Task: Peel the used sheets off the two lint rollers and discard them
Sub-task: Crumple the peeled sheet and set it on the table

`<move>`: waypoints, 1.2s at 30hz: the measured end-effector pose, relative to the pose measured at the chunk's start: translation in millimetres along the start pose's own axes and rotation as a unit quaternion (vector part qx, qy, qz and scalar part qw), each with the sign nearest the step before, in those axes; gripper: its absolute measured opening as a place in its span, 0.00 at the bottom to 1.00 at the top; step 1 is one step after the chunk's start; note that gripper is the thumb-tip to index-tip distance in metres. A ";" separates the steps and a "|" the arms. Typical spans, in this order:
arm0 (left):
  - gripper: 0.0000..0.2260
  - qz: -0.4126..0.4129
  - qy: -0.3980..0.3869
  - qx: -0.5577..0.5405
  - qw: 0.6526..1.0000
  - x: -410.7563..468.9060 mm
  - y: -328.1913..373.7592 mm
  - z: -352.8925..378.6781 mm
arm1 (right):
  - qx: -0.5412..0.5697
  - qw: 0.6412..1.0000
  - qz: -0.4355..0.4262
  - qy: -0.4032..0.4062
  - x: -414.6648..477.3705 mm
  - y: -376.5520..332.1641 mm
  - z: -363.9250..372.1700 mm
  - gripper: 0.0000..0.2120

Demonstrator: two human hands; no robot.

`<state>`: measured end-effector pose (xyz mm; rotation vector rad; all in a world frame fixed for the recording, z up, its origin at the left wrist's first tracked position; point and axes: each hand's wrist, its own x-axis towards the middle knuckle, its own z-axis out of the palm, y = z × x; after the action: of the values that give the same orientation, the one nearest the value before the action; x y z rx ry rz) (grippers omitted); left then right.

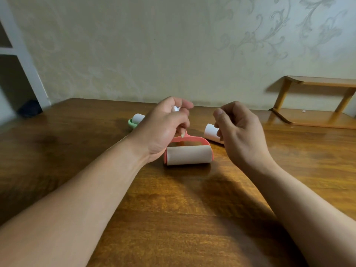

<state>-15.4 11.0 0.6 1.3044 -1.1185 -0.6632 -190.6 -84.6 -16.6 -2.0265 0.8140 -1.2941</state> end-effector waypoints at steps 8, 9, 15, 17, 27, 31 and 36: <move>0.25 0.040 -0.007 0.036 0.999 -4.1 -5.6 -0.1 | 0.018 0.993 -0.080 -0.089 -7.0 -4.6 -1.2 0.12; 0.29 0.032 -0.030 0.038 0.998 -5.8 -4.7 2.7 | 0.010 0.986 -0.109 -0.122 -8.5 -5.7 -0.5 0.17; 0.41 0.020 -0.126 0.036 0.991 -6.0 -0.1 3.9 | -0.027 0.983 -0.149 -0.101 -4.4 -14.7 -5.0 0.07; 0.39 0.001 -0.114 0.050 0.992 -6.1 1.9 0.9 | -0.007 0.979 -0.137 -0.150 1.2 -16.0 -16.3 0.02; 0.10 0.034 0.029 0.335 0.941 3.6 -4.0 -18.1 | -0.187 0.856 -0.068 -0.477 5.4 -16.8 -28.7 0.10; 0.07 0.049 0.005 0.359 0.932 2.0 -4.7 -15.7 | -0.124 0.876 -0.048 -0.463 14.8 -17.3 -40.1 0.15; 0.15 0.040 -0.084 0.378 0.921 -0.5 -3.3 -20.6 | -0.114 0.943 -0.052 -0.309 16.9 -8.8 -38.2 0.11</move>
<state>3.9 19.1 -0.5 1.8562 -1.6520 -0.2759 -218.7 -97.7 12.8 -2.4853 0.5761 -0.5505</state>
